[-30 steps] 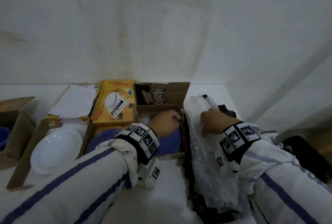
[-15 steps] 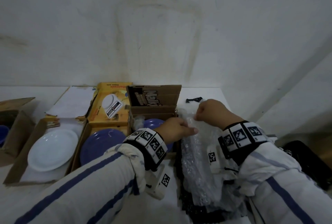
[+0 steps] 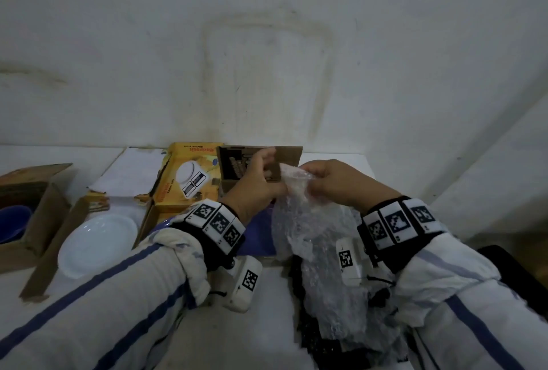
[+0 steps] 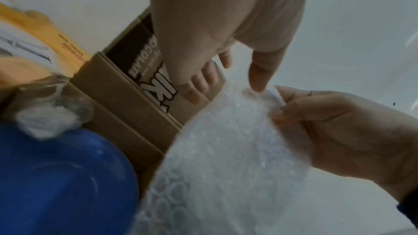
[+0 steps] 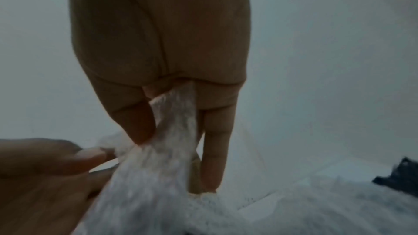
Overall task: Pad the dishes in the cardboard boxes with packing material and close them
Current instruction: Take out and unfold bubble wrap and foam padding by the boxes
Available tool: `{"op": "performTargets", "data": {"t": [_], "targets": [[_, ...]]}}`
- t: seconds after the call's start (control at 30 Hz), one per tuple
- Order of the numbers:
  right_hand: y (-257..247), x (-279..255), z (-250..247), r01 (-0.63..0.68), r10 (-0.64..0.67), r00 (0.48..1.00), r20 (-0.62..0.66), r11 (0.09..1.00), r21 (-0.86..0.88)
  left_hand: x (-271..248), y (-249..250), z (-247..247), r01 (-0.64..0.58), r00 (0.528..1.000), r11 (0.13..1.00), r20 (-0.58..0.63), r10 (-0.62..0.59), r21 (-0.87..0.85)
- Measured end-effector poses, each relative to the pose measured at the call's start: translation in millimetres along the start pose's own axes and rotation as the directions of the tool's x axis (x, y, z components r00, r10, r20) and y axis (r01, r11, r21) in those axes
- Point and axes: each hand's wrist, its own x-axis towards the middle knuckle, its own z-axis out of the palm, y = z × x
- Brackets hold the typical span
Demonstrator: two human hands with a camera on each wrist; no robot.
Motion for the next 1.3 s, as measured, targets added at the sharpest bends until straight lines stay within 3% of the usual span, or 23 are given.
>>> {"op": "performTargets", "data": {"t": [0.07, 0.13, 0.23, 0.27, 0.33, 0.43, 0.5, 0.57, 0.63, 0.7, 0.77, 0.83, 0.9, 1.03, 1.1, 1.23, 1.3], "targets": [[-5.9, -1.4, 5.1, 0.013, -0.019, 0.999, 0.035, 0.986, 0.165, -3.5, -1.2, -13.1, 0.022, 0.992, 0.999, 0.124, -0.026, 0.030], [-12.5, 0.7, 11.7, 0.079, -0.077, 0.997, -0.017, 0.976, 0.202, -8.0, -4.3, -24.8, 0.037, 0.967, 0.998, 0.250, -0.050, 0.055], [-14.7, 12.5, 24.5, 0.149, -0.109, 0.976, -0.191, 0.966, 0.211, -14.0, -10.8, -39.2, 0.094, 0.985, 0.972, 0.122, -0.122, 0.213], [-14.8, 15.1, 28.4, 0.157, -0.111, 0.973, -0.201, 0.961, 0.226, -13.9, -14.6, -44.0, 0.091, 0.992, 0.955, 0.059, -0.112, 0.282], [-17.5, 17.9, 36.7, 0.184, -0.168, 0.980, -0.103, 0.966, 0.180, -13.2, -21.5, -53.1, 0.093, 0.994, 0.927, -0.081, -0.068, 0.363], [-23.6, 21.3, 53.5, 0.183, -0.195, 0.971, 0.136, 0.978, 0.098, -16.7, -21.2, -61.5, 0.143, 0.976, 0.988, -0.176, -0.130, 0.064], [-22.3, 26.6, 64.2, 0.115, -0.123, 0.985, 0.124, 0.991, 0.066, -19.8, -15.8, -63.6, 0.181, 0.967, 0.967, -0.145, -0.208, -0.180], [-21.8, 32.2, 74.7, 0.132, -0.132, 0.989, 0.060, 0.991, -0.003, -21.5, -10.4, -65.2, 0.222, 0.964, 0.896, -0.050, -0.260, -0.385], [-22.1, 36.1, 84.2, 0.117, -0.117, 0.993, 0.009, 0.993, -0.001, -23.9, -9.9, -66.0, 0.252, 0.966, 0.854, 0.063, -0.252, -0.454], [-23.1, 40.1, 89.9, 0.066, -0.066, 0.996, -0.054, 0.998, -0.008, -22.9, -13.9, -67.9, 0.246, 0.969, 0.921, 0.073, -0.235, -0.302], [-23.8, 43.5, 93.8, 0.047, -0.045, 0.997, -0.069, 0.999, 0.025, -20.7, -20.2, -69.8, 0.223, 0.975, 0.973, 0.003, -0.224, -0.055], [-26.0, 44.5, 95.7, 0.068, -0.065, 0.997, -0.032, 0.994, 0.088, -19.7, -25.2, -72.9, 0.189, 0.979, 0.973, -0.103, -0.177, 0.129], [-26.3, 46.9, 95.8, 0.083, -0.086, 0.996, 0.017, 0.991, 0.108, -18.8, -28.8, -75.6, 0.144, 0.987, 0.963, -0.110, -0.121, 0.226], [-17.0, 57.3, 88.2, 0.097, -0.106, 0.994, -0.021, 0.958, -0.270, -12.4, -42.2, -82.6, 0.101, 0.993, 0.947, 0.035, -0.117, 0.305], [-7.5, 64.7, 85.3, 0.045, -0.094, 0.993, -0.078, 0.877, -0.479, -7.0, -53.4, -86.8, 0.080, 0.988, 0.880, 0.078, -0.131, 0.468], [11.9, 75.0, 94.7, -0.054, 0.045, 0.999, -0.030, 0.795, -0.605, -0.8, -71.6, -92.9, 0.149, 0.947, 0.576, 0.051, -0.317, 0.804], [18.9, 76.1, 104.2, -0.067, 0.080, 0.997, -0.013, 0.723, -0.688, -1.2, -76.8, -91.8, 0.144, 0.923, 0.494, 0.063, -0.379, 0.858]]}}
